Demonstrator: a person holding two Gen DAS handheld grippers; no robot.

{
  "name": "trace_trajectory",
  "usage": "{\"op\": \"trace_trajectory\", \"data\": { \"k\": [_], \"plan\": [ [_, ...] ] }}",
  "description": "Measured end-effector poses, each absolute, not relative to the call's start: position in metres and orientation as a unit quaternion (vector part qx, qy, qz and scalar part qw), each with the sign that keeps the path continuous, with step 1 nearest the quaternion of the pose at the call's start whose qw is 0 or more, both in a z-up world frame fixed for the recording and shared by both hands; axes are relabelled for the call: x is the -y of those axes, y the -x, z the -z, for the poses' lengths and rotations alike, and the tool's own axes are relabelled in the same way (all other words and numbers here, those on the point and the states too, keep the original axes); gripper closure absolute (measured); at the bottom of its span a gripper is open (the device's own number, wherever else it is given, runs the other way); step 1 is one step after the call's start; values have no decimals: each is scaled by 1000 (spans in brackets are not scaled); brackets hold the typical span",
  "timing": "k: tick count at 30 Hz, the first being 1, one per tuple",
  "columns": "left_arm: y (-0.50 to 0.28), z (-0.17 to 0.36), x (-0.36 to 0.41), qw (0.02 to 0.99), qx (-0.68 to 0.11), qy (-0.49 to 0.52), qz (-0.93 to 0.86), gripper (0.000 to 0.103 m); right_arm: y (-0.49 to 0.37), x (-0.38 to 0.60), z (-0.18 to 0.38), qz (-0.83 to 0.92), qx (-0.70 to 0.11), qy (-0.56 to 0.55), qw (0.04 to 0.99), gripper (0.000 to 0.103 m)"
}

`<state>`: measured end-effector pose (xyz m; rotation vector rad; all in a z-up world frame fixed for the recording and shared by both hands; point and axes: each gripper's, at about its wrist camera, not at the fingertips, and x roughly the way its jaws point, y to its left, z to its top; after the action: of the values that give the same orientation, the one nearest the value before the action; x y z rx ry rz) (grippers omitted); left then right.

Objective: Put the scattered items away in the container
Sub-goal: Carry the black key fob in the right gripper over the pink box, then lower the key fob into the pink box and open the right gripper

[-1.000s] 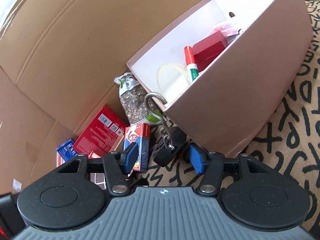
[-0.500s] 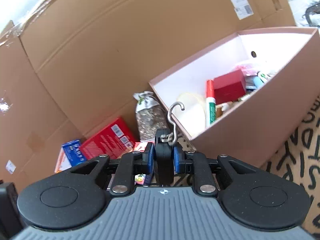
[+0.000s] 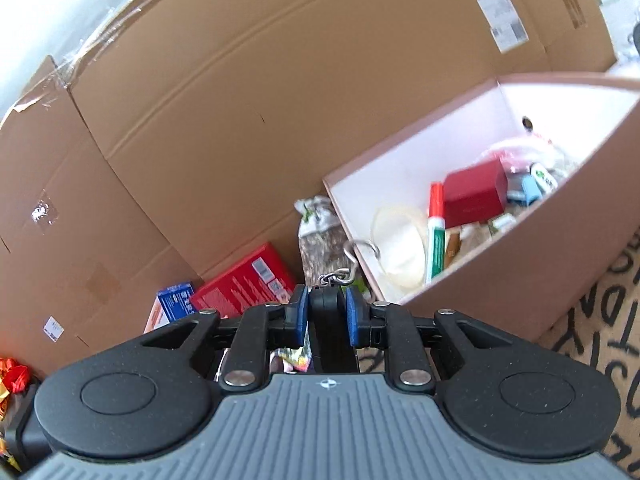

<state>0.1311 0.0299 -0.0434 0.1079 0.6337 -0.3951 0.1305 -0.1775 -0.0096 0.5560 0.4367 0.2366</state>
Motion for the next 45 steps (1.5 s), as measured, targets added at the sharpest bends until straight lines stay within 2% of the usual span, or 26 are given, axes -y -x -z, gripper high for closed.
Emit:
{"op": "trace_trajectory", "data": {
  "k": [7,10,11,12,13,15,18,32,45],
  "plan": [
    [-117,47,15,930,-269,-112,224,23,-136,181,3,-110,-212,-276,931,81],
    [-125,56,32,924,-278,-123,233,26,-136,184,2,-108,-210,-279,931,81],
    [-128,59,37,922,-282,-126,232,39,-135,185,2,-106,-208,-277,932,81],
    [-130,62,41,922,-284,-134,226,60,-135,186,1,-104,-206,-276,933,81],
    [-133,64,44,923,-285,-138,219,71,-134,188,0,-104,-205,-276,933,81],
    [-139,65,46,925,-292,-134,205,88,-135,191,0,-105,-202,-278,933,81],
    [-145,63,43,927,-295,-120,198,99,-135,193,-2,-108,-197,-277,934,81],
    [-146,27,50,949,-234,-110,183,102,-132,222,-34,-125,-151,-296,935,82],
    [-177,-18,94,955,-189,-105,205,102,-149,273,-80,-116,-100,-301,941,82]
  ]
}}
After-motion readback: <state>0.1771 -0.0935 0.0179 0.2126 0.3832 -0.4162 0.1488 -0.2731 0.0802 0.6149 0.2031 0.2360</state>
